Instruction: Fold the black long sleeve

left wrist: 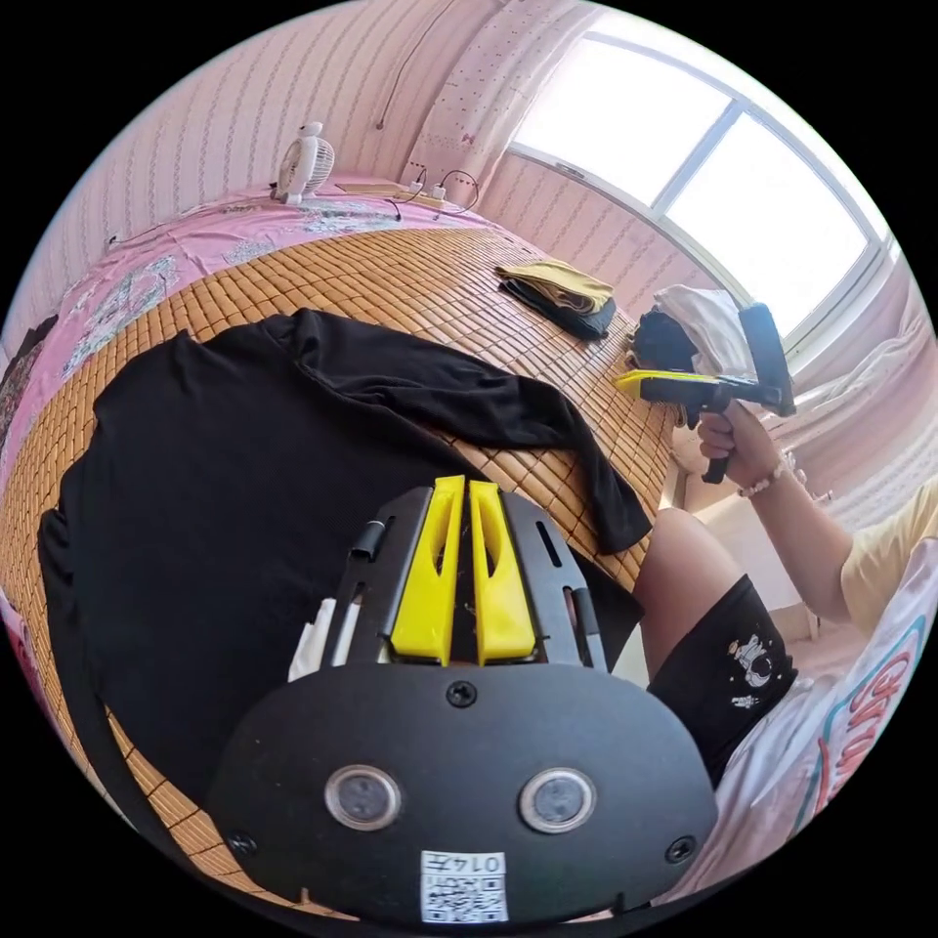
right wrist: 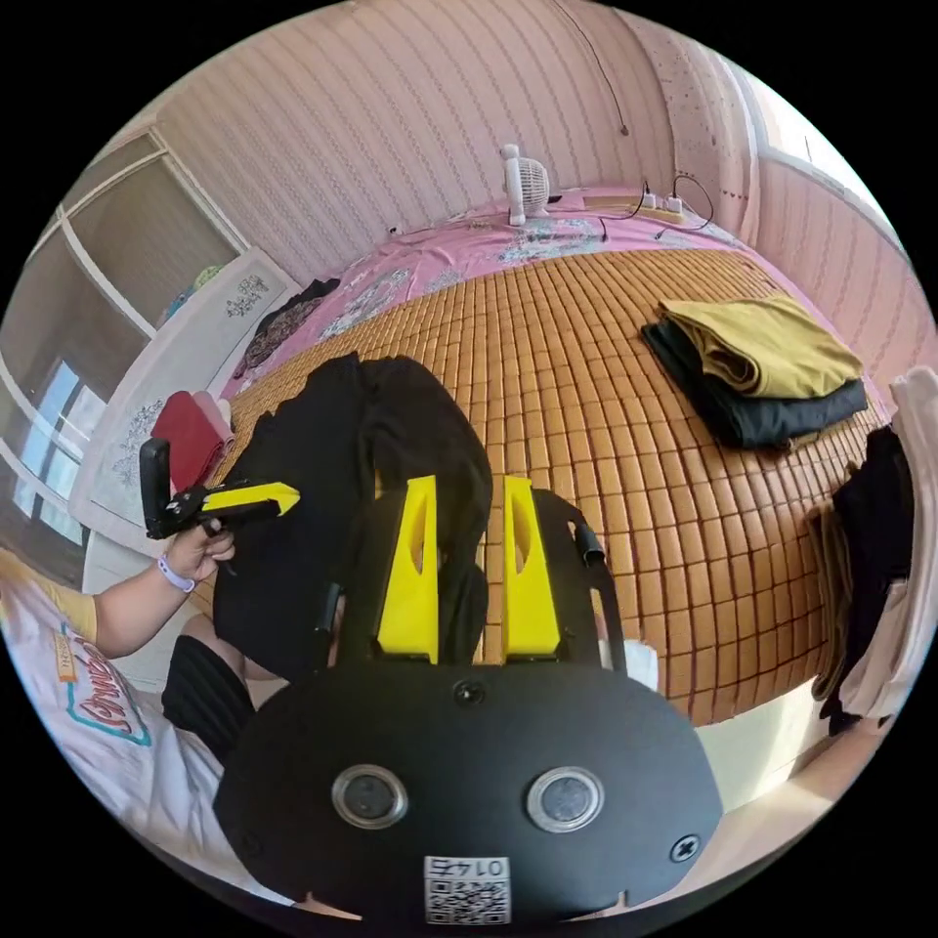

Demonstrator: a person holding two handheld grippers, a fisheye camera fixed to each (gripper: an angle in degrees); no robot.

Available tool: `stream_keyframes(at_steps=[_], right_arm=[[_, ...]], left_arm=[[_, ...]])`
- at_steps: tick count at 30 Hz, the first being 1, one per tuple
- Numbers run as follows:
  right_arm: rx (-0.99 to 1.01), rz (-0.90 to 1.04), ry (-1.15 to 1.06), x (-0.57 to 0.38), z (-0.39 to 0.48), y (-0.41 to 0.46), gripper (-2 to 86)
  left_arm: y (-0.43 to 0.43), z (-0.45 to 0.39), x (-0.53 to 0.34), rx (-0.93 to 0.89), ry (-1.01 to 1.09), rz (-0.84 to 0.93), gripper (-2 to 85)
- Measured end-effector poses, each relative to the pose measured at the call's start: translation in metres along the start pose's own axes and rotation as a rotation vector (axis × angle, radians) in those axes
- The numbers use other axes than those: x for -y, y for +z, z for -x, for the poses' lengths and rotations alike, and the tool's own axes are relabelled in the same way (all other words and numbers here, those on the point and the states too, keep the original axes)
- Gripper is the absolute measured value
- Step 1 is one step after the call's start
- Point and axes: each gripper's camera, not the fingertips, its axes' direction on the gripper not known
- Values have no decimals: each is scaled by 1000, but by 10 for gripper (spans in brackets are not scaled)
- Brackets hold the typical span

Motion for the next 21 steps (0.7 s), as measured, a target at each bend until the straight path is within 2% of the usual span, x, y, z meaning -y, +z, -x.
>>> stream_keyframes(at_steps=[5,8,10,14,16,18,19,21], right_arm=[[68,217,-58,-54,11,26,115],[65,385,-164,-73,20,54,79],[-34,365,-241,-81,22,58,46],[38,371,-201,-82,-6,50,4],[148,248,-127,-83,-29,27,0],[320,-4,35,-87,-73,-14,1],[346,-82,87,-91,-85,-25,2],[354,-366,275,-112,-130,-54,8]], left_arm=[[30,-27,20,-28,58,37,-7],[48,-39,33,-42,71,61,-6],[55,-47,41,-39,83,57,-5],[57,-55,50,-41,102,51,-5],[57,-56,56,-42,111,52,-6],[58,-56,62,-52,110,55,-6],[61,-56,66,-67,104,68,-6],[63,-57,70,-83,96,78,-6]])
